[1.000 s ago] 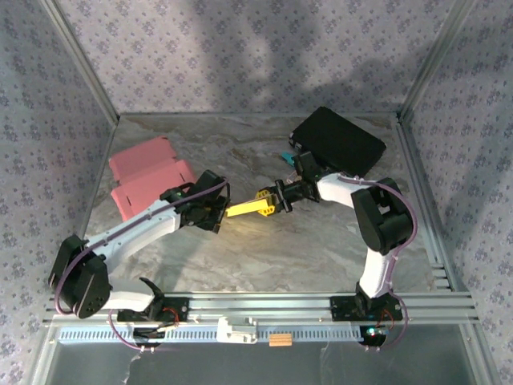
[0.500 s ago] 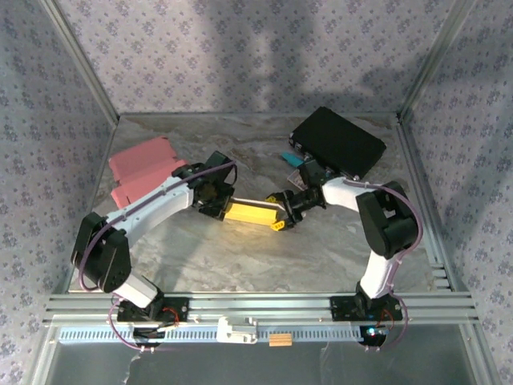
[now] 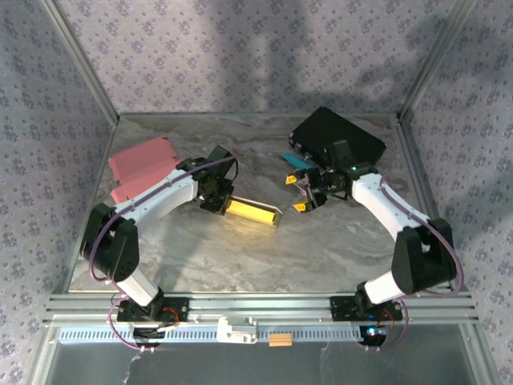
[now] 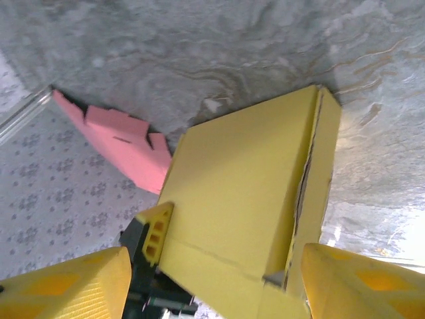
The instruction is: Fold the paper box
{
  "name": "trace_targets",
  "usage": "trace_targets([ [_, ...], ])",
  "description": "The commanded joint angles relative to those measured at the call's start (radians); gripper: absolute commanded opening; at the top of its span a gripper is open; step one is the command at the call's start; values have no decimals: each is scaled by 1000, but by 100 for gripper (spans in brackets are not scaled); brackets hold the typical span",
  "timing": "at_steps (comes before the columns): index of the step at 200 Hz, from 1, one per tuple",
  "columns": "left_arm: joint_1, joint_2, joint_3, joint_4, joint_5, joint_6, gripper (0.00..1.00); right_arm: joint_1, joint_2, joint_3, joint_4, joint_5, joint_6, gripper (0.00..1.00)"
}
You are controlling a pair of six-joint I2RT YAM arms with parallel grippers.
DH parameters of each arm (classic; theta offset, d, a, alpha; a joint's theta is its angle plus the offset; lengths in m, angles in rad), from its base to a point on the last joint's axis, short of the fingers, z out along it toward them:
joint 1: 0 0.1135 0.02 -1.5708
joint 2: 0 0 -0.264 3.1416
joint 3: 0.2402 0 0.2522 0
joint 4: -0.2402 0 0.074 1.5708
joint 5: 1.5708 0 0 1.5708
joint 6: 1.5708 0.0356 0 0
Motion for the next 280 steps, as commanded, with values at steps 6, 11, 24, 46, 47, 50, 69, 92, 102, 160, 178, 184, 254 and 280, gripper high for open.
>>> trace_targets([
  [6, 10, 29, 56, -222, -84, -585, 43, 15, -19, -69, -39, 45, 3, 69],
  [11, 12, 31, 61, -226, -83, -585, 43, 17, -24, -78, -30, 48, 10, 69],
  [24, 17, 36, 76, -251, -78, -588, 43, 17, -35, -86, -17, 54, 28, 68],
  [46, 37, 53, 132, -358, -60, -568, 39, 11, -21, -27, -129, 64, -15, 65],
  [47, 38, 54, 134, -365, -59, -566, 39, 9, -21, -23, -134, 65, -17, 64],
  [50, 41, 60, 146, -382, -56, -560, 39, 9, -19, -13, -148, 70, -31, 64],
  [69, 53, 86, 197, -462, -38, -544, 37, 7, -20, 53, -228, 133, -133, 63],
  [92, 55, 94, 173, -446, -7, -595, 34, 17, -69, 62, -230, 215, -194, 64],
  [102, 52, 97, 164, -429, -12, -624, 34, 30, -111, 34, -172, 250, -188, 64],
  [160, 63, 185, 252, -496, -28, -741, 35, 166, -113, 98, -143, 414, -177, 64],
  [178, 71, 203, 270, -505, -24, -768, 35, 210, -106, 102, -146, 446, -140, 64],
  [184, 74, 207, 276, -506, -28, -772, 35, 227, -107, 98, -145, 459, -118, 64],
  [254, 103, 248, 342, -502, -7, -802, 35, 454, -240, -86, 59, 770, 265, 53],
  [280, 106, 262, 358, -506, 2, -798, 35, 470, -186, -80, 105, 771, 266, 52],
])
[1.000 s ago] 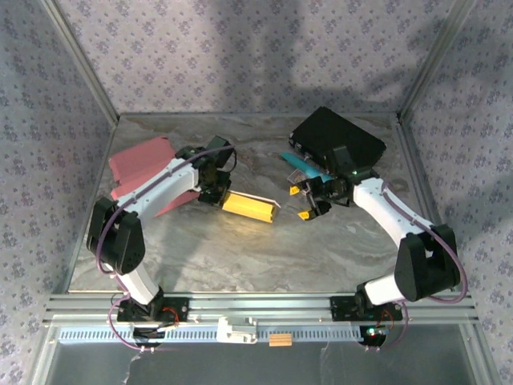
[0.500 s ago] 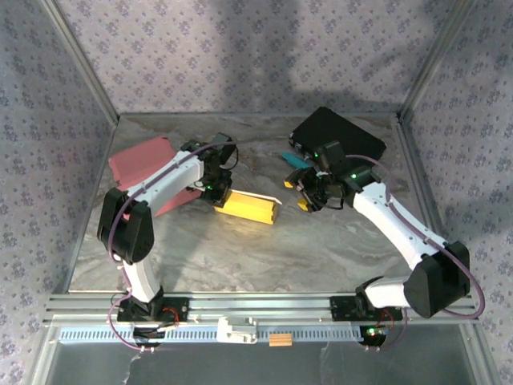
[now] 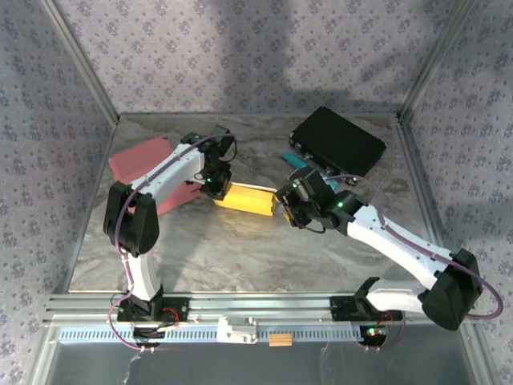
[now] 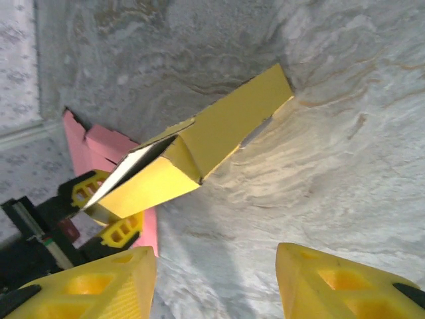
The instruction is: Fold the paper box
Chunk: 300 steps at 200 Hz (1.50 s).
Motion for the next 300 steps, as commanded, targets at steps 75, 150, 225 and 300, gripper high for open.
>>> trace_targets([
  [75, 19, 36, 48, -281, -56, -769, 36, 24, 206, 73, 113, 75, 53, 47],
  [150, 21, 35, 63, -261, -58, -749, 48, -46, 270, 55, 76, 30, 11, 40],
  [225, 20, 6, 15, -204, -43, -717, 44, -99, 286, 115, 82, -6, -100, 34],
  [300, 19, -1, 5, -174, -28, -724, 52, -151, 369, 184, 69, -107, -212, 31],
])
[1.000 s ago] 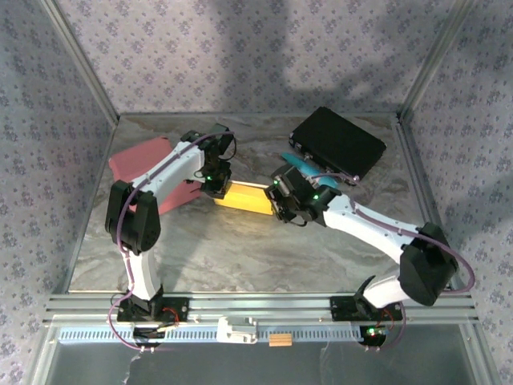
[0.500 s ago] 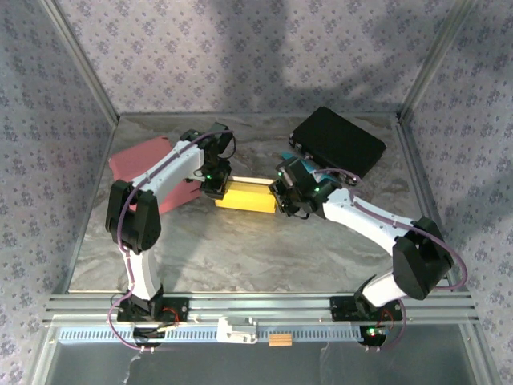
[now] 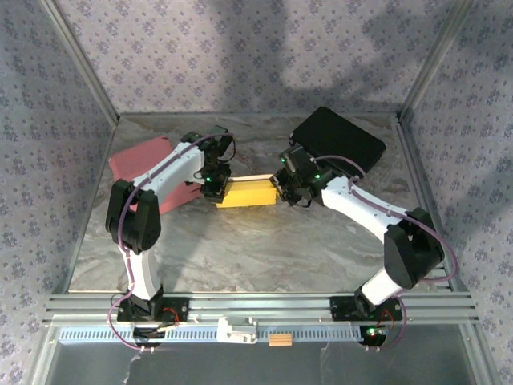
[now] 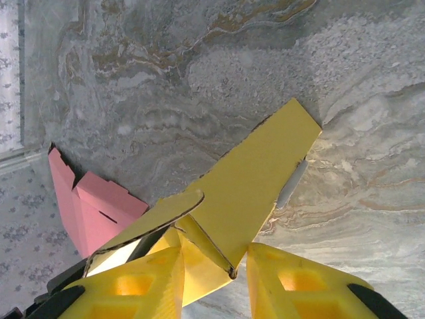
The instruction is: Fold the paper box
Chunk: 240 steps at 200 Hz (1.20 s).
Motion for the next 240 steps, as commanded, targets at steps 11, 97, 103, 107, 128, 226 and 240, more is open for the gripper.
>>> trace_targets([
  [11, 2, -27, -7, -163, -51, -721, 51, -17, 36, 23, -47, -39, -48, 31],
  [97, 8, -45, -46, -144, -50, -769, 36, -13, 64, 194, -106, -25, -242, 30],
  [103, 9, -47, -44, -145, -51, -772, 35, -10, 56, 199, -110, -19, -274, 30],
  [107, 10, -47, -45, -143, -50, -772, 35, -7, 50, 203, -113, -15, -296, 31],
  [128, 14, -45, -43, -147, -47, -776, 34, -1, 7, 193, -128, 5, -425, 33],
  [226, 38, -17, 9, -214, -29, -733, 30, 3, -196, 78, -144, 77, -763, 38],
  [240, 37, -17, 11, -214, -28, -735, 30, 1, -217, 62, -135, 74, -815, 39],
])
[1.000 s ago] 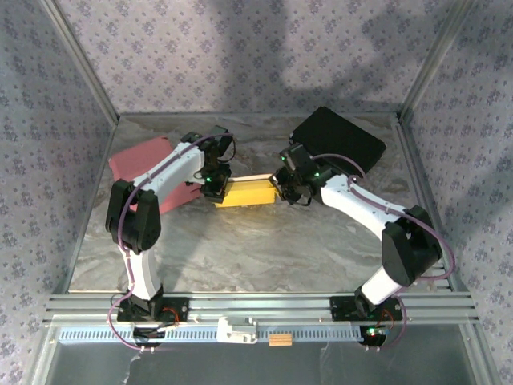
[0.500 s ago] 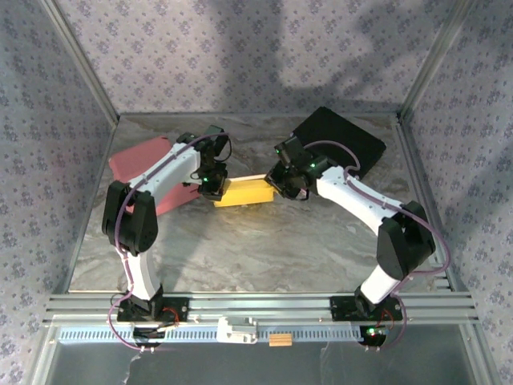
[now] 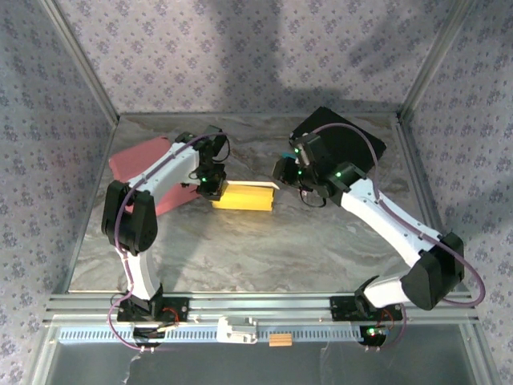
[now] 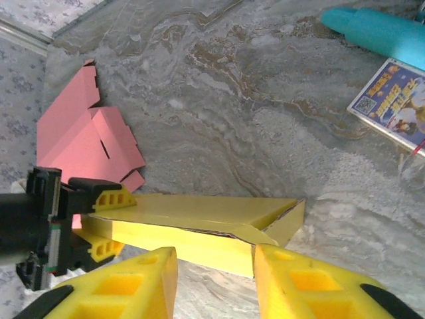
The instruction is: Fold the paper box
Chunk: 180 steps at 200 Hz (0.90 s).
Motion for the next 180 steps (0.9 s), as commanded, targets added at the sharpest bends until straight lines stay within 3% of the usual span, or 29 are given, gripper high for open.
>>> trace_targets([
  [1, 4, 8, 42, -214, -55, -723, 30, 0, -38, -34, 4, 22, -114, 39],
  [24, 4, 4, 43, -212, -59, -723, 30, -31, -59, -45, -2, -34, -244, 40],
  [66, 4, 2, 42, -219, -62, -714, 33, -67, -42, -46, -65, -170, -623, 40],
  [90, 4, 1, 36, -216, -60, -706, 34, -87, 11, -19, -144, -216, -771, 47],
  [128, 5, 0, 37, -213, -65, -702, 37, -71, 100, 49, -196, -198, -868, 52],
  [180, 6, -3, 36, -214, -73, -697, 38, -67, 193, 117, -201, -166, -884, 47],
])
